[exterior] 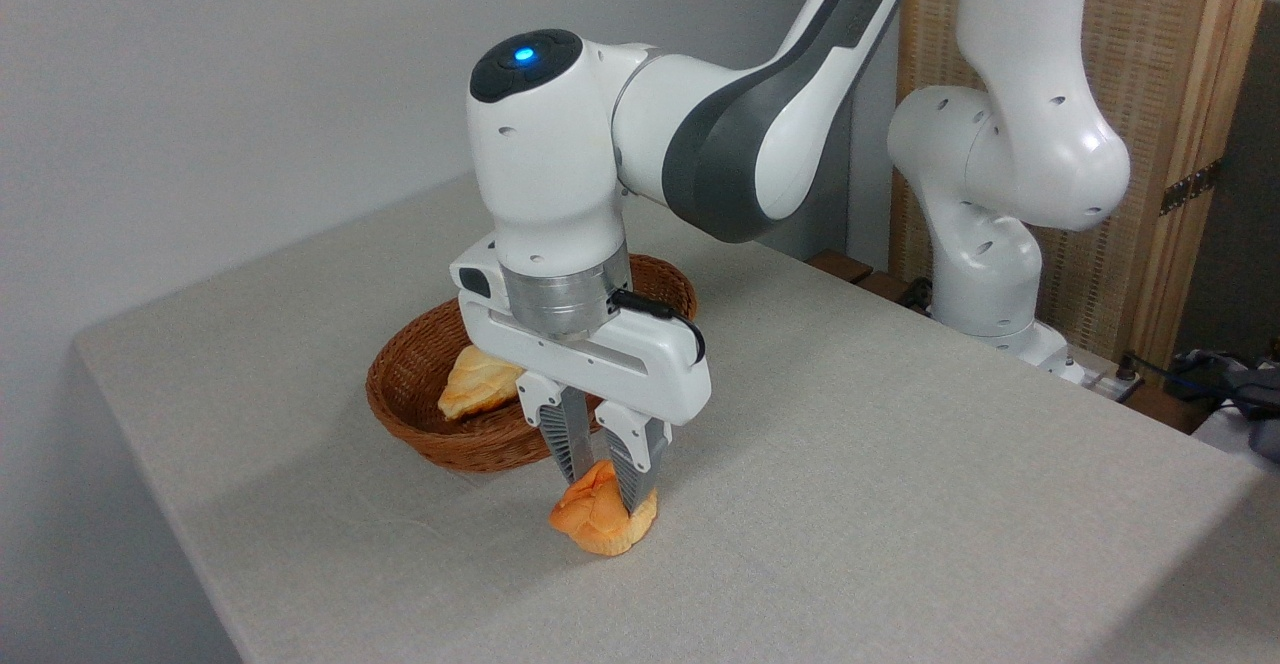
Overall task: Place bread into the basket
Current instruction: 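Carry the orange roll over the basket and lower it inside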
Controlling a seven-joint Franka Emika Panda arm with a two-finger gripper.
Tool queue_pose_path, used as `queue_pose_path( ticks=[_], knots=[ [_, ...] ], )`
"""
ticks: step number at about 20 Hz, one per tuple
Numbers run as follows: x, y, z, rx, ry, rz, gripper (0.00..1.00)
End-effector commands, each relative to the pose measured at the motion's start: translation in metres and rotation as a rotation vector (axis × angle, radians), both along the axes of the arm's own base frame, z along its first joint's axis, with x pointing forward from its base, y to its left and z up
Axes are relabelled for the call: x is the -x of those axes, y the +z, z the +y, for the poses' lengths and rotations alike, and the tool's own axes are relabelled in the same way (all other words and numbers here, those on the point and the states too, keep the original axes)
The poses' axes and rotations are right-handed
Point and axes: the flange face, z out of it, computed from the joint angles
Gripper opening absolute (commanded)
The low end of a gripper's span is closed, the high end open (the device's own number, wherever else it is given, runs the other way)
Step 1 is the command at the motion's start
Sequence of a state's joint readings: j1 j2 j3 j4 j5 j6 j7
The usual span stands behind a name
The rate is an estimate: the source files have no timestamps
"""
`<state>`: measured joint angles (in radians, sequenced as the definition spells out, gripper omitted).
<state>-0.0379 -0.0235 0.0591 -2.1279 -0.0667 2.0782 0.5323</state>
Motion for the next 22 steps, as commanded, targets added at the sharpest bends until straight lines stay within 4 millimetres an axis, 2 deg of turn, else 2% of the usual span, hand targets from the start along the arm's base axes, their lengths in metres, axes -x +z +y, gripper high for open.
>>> queue_pose_path(
  ticks=[1, 2, 3, 7, 9, 12, 14, 16, 19, 20, 22],
  knots=[
    [0.001, 0.006, 0.005, -0.009, -0.001, -0.015, 0.45],
    [0.001, 0.009, 0.007, -0.009, 0.002, -0.02, 0.45],
    [0.0, 0.015, 0.017, -0.007, 0.024, -0.03, 0.46],
    [-0.006, 0.056, 0.03, 0.006, 0.071, -0.111, 0.48],
    [-0.006, 0.074, 0.03, 0.017, 0.106, -0.143, 0.48],
    [-0.008, 0.089, 0.021, 0.066, 0.12, -0.165, 0.48],
    [-0.008, 0.095, 0.01, 0.108, 0.119, -0.162, 0.49],
    [-0.008, 0.096, -0.011, 0.129, 0.092, -0.152, 0.49],
    [-0.001, 0.092, -0.054, 0.134, 0.005, -0.105, 0.52],
    [0.002, 0.091, -0.063, 0.134, -0.009, -0.087, 0.53],
    [0.009, 0.087, -0.091, 0.131, -0.045, -0.048, 0.59]
  ],
)
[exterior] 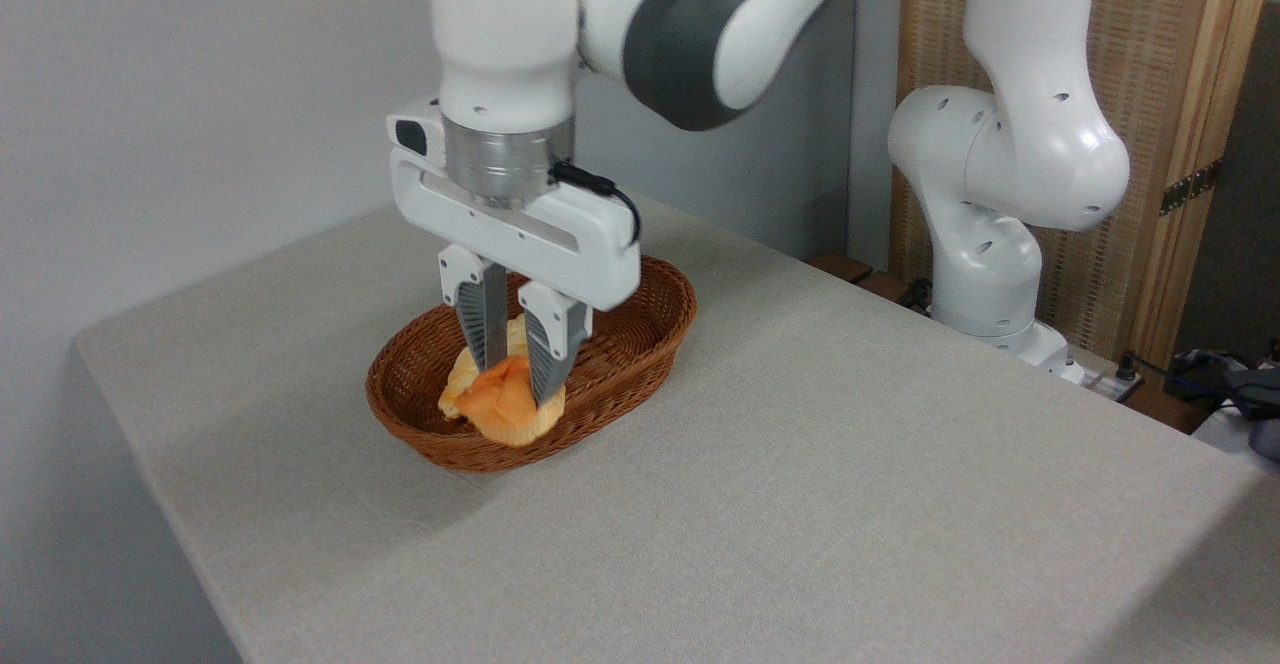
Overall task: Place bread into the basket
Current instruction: 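Carry the orange roll over the basket and lower it inside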
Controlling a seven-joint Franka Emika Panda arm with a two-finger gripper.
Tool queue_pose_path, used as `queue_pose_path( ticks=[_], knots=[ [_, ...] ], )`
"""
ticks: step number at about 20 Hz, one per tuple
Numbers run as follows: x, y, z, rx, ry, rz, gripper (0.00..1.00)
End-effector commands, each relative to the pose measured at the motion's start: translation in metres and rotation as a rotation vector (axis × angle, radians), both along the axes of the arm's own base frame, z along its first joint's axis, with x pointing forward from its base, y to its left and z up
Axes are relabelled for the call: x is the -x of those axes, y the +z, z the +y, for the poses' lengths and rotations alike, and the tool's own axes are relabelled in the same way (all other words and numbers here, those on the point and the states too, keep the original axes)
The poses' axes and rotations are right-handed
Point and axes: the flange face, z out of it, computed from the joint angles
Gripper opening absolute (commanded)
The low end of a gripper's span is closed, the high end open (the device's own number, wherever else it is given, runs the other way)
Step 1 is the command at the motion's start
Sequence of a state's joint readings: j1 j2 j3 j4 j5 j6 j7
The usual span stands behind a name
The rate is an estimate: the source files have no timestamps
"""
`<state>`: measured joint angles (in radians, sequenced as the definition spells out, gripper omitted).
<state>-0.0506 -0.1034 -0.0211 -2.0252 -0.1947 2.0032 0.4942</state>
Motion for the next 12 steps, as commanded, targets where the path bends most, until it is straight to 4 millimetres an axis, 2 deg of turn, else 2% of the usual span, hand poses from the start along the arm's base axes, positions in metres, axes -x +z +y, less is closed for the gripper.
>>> queue_pose_path(
  ticks=[1, 2, 3, 4, 5, 9, 12],
  knots=[
    [0.01, 0.002, -0.037, 0.008, -0.039, 0.052, 0.59],
    [0.012, 0.001, -0.049, 0.006, -0.038, 0.058, 0.64],
    [0.014, 0.0, -0.059, 0.003, -0.04, 0.064, 0.85],
    [0.015, -0.001, -0.063, 0.002, -0.04, 0.068, 0.96],
    [0.016, -0.002, -0.067, 0.001, -0.043, 0.072, 1.0],
    [0.024, -0.006, -0.08, -0.008, -0.077, 0.114, 1.0],
    [0.024, -0.007, -0.08, -0.009, -0.088, 0.114, 1.0]
  ],
)
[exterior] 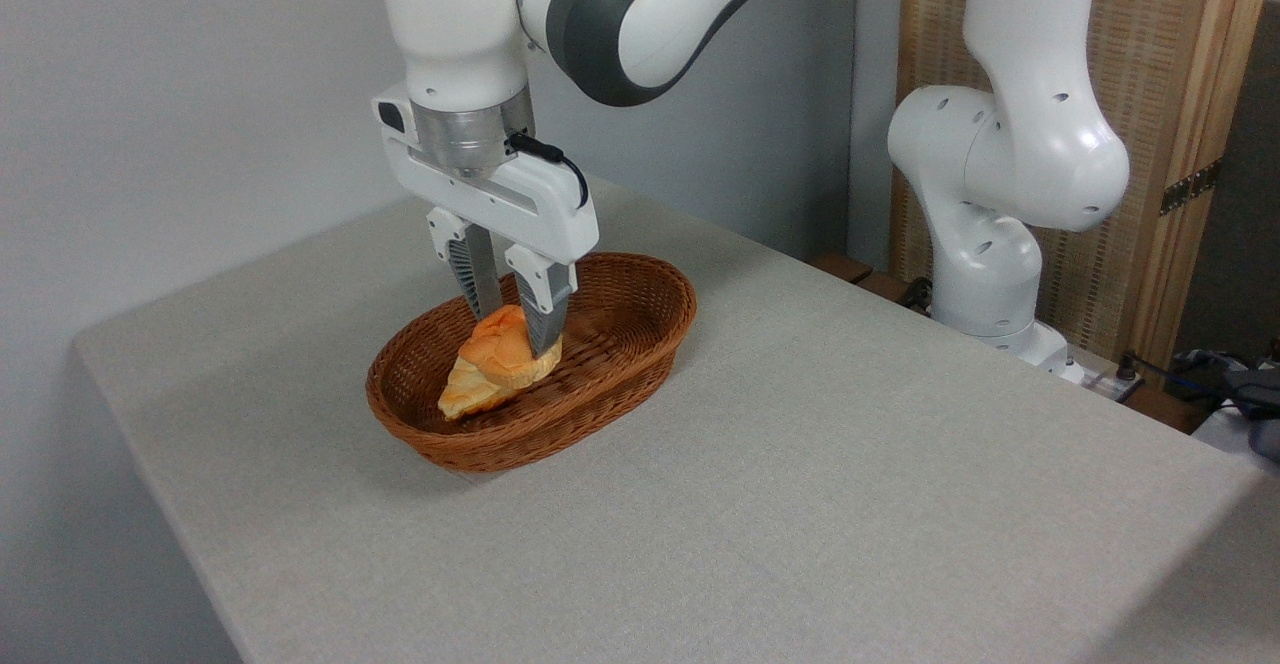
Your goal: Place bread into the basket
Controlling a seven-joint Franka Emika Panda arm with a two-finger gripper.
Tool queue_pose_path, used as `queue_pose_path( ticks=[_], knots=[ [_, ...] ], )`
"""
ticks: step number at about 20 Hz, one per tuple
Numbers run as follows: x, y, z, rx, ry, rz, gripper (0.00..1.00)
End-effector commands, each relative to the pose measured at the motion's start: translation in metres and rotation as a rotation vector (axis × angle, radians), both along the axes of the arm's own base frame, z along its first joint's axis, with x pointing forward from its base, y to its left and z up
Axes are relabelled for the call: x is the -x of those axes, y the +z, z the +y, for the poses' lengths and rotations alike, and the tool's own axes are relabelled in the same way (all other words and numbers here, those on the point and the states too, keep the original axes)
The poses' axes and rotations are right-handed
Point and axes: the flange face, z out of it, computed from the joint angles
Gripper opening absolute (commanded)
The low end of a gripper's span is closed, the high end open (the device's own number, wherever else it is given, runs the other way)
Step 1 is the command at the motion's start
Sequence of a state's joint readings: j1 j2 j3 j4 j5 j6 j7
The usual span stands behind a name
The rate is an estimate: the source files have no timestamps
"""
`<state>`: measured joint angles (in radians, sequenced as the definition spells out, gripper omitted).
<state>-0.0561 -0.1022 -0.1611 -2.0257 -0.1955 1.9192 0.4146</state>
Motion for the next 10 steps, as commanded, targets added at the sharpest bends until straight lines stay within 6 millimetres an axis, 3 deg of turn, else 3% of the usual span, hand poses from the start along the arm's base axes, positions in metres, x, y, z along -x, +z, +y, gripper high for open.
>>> queue_pose_path(
  ticks=[1, 10],
  knots=[
    [0.001, 0.002, -0.001, 0.009, -0.007, 0.016, 1.0],
    [-0.001, 0.005, 0.009, 0.003, 0.007, 0.008, 1.0]
  ],
)
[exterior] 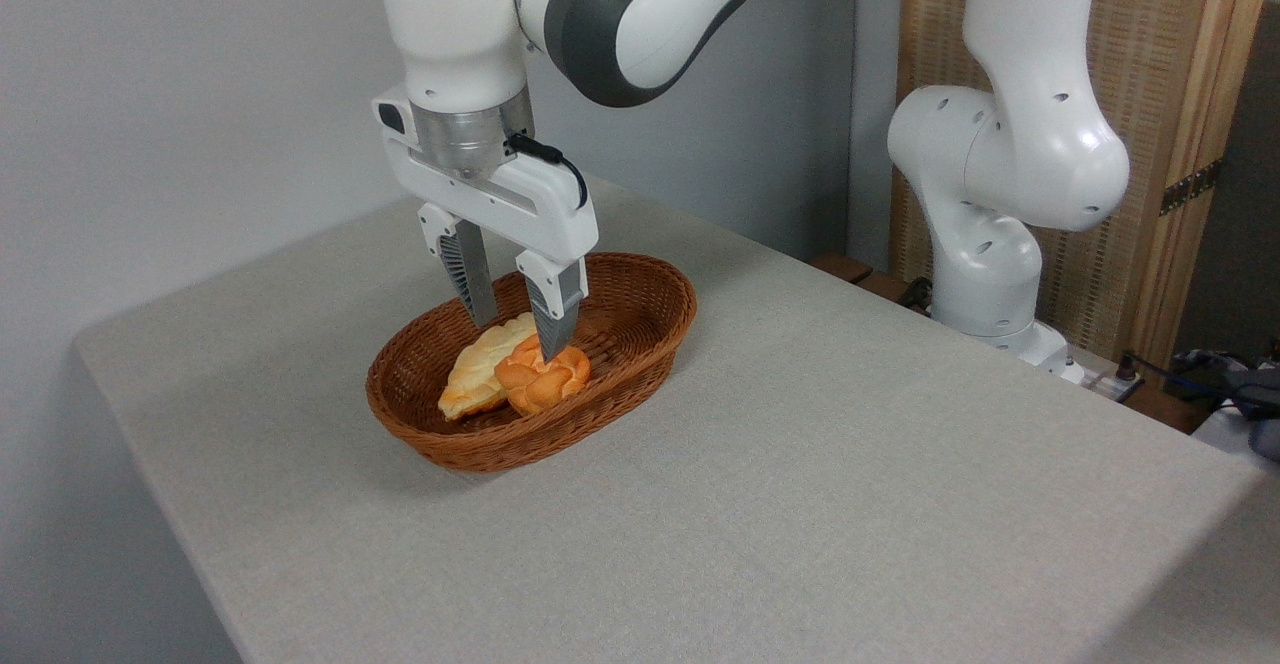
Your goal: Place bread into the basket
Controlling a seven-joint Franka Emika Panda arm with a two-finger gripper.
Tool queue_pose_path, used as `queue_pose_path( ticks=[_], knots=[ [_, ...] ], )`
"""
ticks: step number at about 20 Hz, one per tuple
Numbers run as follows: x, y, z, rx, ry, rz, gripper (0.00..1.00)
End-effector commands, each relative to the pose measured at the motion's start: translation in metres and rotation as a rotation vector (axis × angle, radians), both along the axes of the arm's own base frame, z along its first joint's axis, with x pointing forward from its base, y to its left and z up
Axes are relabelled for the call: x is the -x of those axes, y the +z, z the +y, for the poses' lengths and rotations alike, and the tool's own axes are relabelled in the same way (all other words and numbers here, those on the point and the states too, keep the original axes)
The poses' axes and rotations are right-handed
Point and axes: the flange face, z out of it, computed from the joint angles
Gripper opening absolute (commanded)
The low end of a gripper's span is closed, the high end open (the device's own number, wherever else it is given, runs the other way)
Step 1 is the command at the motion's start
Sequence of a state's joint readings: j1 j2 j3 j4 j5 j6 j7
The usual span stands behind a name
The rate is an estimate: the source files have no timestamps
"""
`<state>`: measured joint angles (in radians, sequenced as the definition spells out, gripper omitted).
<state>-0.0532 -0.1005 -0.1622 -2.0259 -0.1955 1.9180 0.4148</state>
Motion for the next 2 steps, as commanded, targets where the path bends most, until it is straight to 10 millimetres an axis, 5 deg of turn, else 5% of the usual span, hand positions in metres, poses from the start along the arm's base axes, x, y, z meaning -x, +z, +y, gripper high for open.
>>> queue_pose_path(
  ticks=[1, 2],
  knots=[
    [-0.0024, 0.0064, 0.012, 0.0, 0.012, -0.002, 1.0],
    [-0.0051, 0.0071, 0.0214, -0.004, 0.025, -0.011, 1.0]
  ],
)
